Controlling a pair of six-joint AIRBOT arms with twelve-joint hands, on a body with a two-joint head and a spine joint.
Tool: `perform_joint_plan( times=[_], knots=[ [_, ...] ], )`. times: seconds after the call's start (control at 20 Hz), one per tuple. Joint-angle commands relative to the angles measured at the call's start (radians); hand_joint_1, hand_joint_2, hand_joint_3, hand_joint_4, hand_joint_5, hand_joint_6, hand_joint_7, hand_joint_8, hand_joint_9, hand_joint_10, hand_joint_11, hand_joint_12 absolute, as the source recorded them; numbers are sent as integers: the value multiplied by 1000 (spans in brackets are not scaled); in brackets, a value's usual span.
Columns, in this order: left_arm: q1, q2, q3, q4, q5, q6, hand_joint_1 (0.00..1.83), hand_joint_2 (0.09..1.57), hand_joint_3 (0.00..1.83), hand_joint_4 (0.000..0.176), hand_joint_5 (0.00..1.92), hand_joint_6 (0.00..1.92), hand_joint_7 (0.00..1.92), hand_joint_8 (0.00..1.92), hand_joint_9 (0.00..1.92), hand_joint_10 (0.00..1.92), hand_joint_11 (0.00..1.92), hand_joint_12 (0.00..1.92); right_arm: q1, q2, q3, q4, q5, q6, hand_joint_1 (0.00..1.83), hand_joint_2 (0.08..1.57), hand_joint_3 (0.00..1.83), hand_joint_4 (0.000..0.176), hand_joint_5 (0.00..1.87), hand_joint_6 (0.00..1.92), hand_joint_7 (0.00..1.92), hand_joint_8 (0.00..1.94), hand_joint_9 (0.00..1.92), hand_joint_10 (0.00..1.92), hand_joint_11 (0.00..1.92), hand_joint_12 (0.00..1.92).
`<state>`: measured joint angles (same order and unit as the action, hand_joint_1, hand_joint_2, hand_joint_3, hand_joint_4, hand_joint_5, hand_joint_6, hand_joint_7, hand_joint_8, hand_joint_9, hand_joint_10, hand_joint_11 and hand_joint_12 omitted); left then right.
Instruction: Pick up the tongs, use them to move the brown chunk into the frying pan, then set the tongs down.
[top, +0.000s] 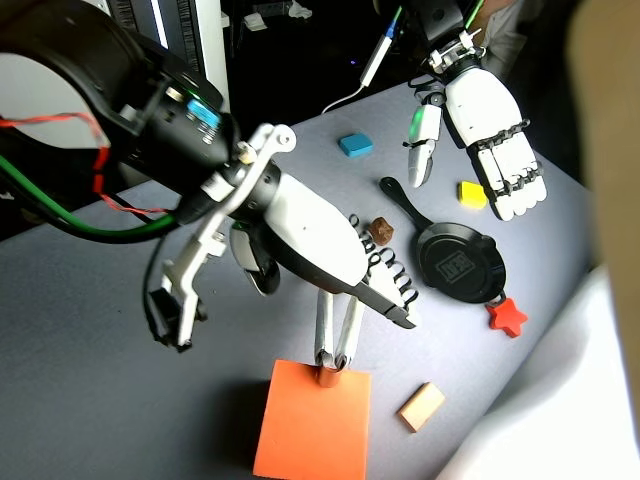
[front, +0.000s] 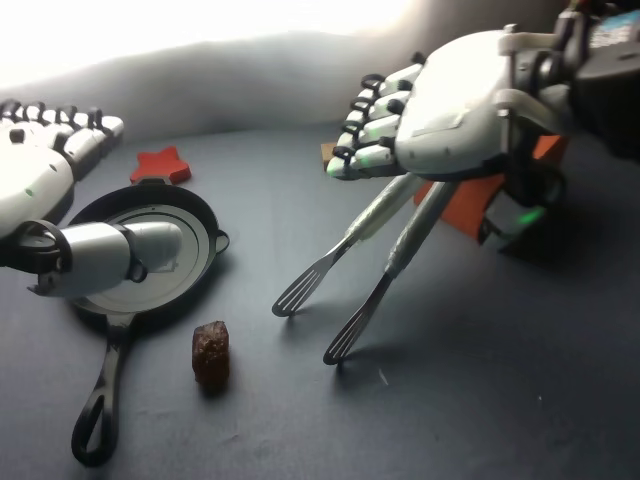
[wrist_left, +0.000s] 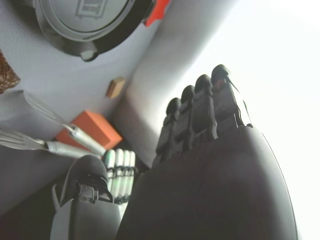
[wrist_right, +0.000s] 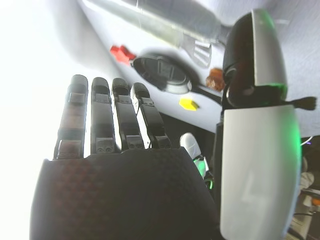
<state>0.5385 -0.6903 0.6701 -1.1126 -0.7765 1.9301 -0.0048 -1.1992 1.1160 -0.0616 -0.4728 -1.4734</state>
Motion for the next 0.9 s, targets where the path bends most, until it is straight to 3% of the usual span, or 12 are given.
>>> perform_joint_plan(
  times=[0.0,0.3,0.85],
  knots=[
    [-11,10,-4,52,-120,1,0,1169,6,0,0,0,14,2,0,0,0,0,17,-4,14,-5,63,-8,951,863,0,0,0,0,0,0,9,4,19,9],
    [8,28,-49,52,-230,-45,0,1168,3,0,0,0,11,2,0,0,0,0,11,-102,126,-2,9,14,1003,863,0,0,0,0,3,0,1,0,0,0],
    [7,32,-50,20,-118,-59,0,1173,1,0,9,2,28,1,7,1,0,0,-52,-194,244,-6,-2,55,1012,883,0,0,0,0,13,1,1,0,0,3]
  ],
)
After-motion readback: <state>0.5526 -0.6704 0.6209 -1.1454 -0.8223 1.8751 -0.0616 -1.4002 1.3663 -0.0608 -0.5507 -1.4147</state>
